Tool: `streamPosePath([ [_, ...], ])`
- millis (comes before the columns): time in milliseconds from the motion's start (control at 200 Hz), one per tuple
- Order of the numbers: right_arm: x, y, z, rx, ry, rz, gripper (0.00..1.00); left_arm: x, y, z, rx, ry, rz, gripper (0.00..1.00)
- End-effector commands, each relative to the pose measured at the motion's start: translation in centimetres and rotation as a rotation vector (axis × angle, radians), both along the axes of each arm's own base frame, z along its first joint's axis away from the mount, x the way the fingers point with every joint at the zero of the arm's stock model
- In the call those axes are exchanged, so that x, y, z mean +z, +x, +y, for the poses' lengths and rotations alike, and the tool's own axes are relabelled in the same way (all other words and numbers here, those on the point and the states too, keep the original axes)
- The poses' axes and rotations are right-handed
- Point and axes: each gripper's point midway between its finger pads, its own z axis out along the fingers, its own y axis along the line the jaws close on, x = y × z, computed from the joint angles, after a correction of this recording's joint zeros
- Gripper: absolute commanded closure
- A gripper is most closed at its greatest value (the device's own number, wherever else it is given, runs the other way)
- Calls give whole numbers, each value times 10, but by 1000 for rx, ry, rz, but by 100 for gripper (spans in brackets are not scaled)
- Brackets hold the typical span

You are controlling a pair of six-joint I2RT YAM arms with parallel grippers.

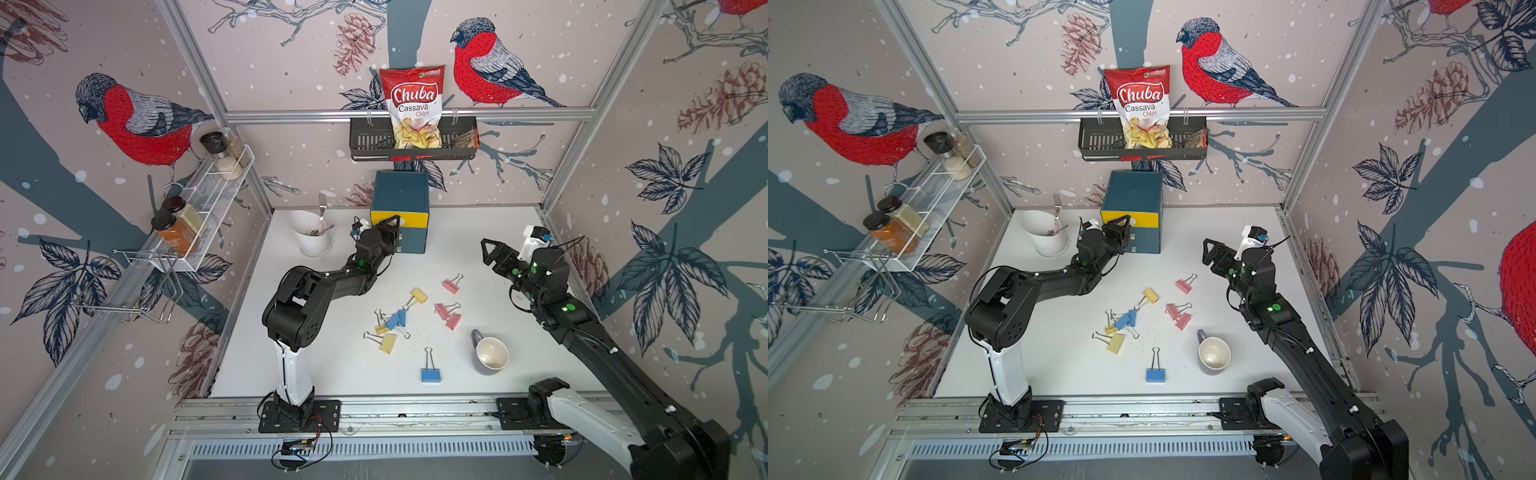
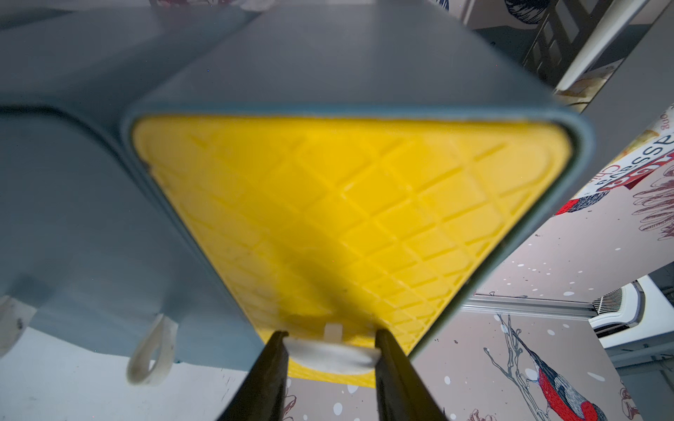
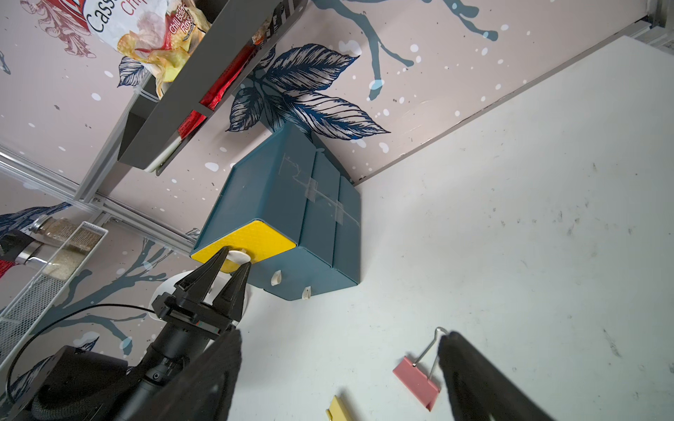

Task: Put the binder clips in the drawer according to color
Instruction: Open the drawer in the storage box.

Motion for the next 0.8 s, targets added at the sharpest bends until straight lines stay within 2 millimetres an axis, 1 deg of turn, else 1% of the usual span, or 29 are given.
streamPosePath([
  [0,-1,0,-2,-15,-9,6,11,4,-3,6,31,3,-1,61],
  [220,-2,1,0,-14,-13,7,12,14,-15,4,30,-10,-12,61],
  [265,-3,1,1,-14,-15,9,12,20,-18,2,30,-19,-21,61],
  [280,-3,1,1,-15,-16,11,12,14,-22,3,29,-10,-8,61],
  [470,-14,1,4,-20,-51,44,13,7,-44,1,19,-8,19,61],
  [575,-22,0,11,-10,-91,73,13,2,-59,0,12,-3,32,61],
  [680,-31,-3,19,9,-149,104,13,0,-72,3,18,-1,39,61],
  [795,-43,-5,27,47,-256,161,13,1,-84,4,14,19,45,61],
])
